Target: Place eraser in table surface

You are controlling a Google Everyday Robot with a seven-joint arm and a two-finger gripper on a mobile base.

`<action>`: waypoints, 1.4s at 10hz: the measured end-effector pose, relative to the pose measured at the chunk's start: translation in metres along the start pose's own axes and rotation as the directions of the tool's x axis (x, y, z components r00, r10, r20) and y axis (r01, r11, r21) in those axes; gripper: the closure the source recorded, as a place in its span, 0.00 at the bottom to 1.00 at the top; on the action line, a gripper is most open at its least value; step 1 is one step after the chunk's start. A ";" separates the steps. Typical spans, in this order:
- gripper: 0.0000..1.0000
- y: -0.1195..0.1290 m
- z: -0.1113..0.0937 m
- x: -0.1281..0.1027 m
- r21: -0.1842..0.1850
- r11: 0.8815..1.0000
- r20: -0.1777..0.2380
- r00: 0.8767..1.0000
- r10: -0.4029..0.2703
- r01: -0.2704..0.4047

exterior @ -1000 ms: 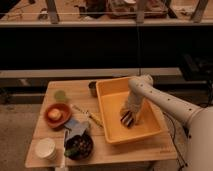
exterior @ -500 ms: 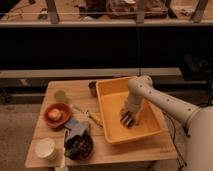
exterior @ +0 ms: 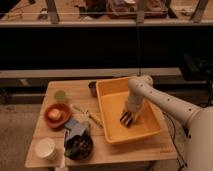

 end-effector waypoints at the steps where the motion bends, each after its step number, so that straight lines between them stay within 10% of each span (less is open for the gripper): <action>1: 1.00 -0.001 0.000 0.000 0.001 1.000 0.000 1.000 -0.001 0.001; 6: 1.00 0.004 -0.035 -0.014 0.024 1.000 -0.074 0.997 0.008 -0.006; 14: 1.00 0.046 -0.225 -0.052 0.208 0.977 -0.175 0.982 0.075 -0.038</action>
